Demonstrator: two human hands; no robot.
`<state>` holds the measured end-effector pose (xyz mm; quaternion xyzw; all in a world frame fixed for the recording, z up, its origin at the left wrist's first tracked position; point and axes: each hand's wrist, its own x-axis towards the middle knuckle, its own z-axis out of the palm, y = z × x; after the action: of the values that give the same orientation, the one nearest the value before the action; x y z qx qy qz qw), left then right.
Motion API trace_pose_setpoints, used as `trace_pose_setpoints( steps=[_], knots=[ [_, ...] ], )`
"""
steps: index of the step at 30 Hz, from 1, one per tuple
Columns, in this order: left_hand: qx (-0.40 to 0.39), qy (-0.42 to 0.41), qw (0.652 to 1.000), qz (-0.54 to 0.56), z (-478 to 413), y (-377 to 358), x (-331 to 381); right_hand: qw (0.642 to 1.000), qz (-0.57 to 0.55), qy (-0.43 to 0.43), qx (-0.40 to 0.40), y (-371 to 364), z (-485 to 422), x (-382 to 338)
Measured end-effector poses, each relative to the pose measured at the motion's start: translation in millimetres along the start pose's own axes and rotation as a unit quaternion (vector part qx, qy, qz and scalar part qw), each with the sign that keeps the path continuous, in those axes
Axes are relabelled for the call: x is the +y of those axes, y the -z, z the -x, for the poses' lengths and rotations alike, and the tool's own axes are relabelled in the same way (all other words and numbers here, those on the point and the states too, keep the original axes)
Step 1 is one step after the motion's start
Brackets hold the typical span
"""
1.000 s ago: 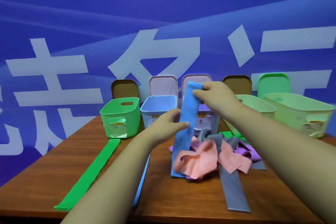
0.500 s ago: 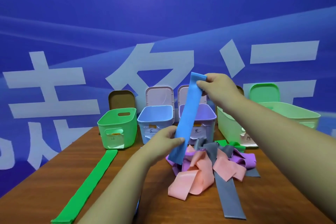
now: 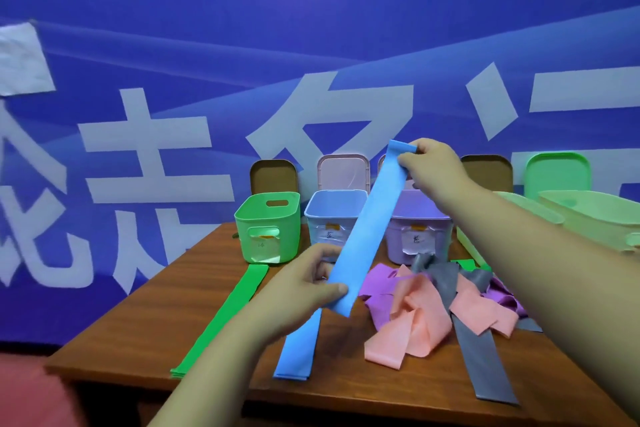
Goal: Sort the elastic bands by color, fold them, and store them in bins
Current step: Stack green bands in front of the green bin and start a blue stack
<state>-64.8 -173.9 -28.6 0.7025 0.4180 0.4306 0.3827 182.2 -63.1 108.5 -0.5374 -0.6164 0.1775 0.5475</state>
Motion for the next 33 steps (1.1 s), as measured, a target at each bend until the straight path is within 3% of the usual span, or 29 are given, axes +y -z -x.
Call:
trace_pose_setpoints(
  steps=[4, 11, 15, 21, 26, 33],
  knots=[
    [0.048, -0.002, 0.999, 0.008, 34.7, 12.8, -2.6, 0.999, 0.019, -0.016, -0.023, -41.7, 4.1, 19.2],
    [0.019, 0.038, 0.998, -0.041, 79.7, 26.4, -13.7, 0.997, 0.048, -0.038, -0.050, -117.0, 23.2, 47.5],
    [0.013, 0.080, 0.997, 0.014, 90.6, 27.6, -26.2, 0.995, 0.059, -0.060, -0.056, -148.9, 32.1, 58.7],
    [0.053, 0.073, 0.996, -0.020, 98.0, 29.2, -38.0, 0.994, 0.046, -0.075, -0.070, -183.3, 40.9, 71.4],
    [0.067, -0.005, 0.990, -0.123, 102.1, 29.5, -53.8, 0.991, -0.008, -0.110, -0.082, -209.3, 49.4, 88.9],
    [0.107, -0.011, 0.988, -0.110, 103.5, 31.7, -67.6, 0.985, 0.002, -0.137, -0.105, -230.2, 56.3, 101.7]
  ],
)
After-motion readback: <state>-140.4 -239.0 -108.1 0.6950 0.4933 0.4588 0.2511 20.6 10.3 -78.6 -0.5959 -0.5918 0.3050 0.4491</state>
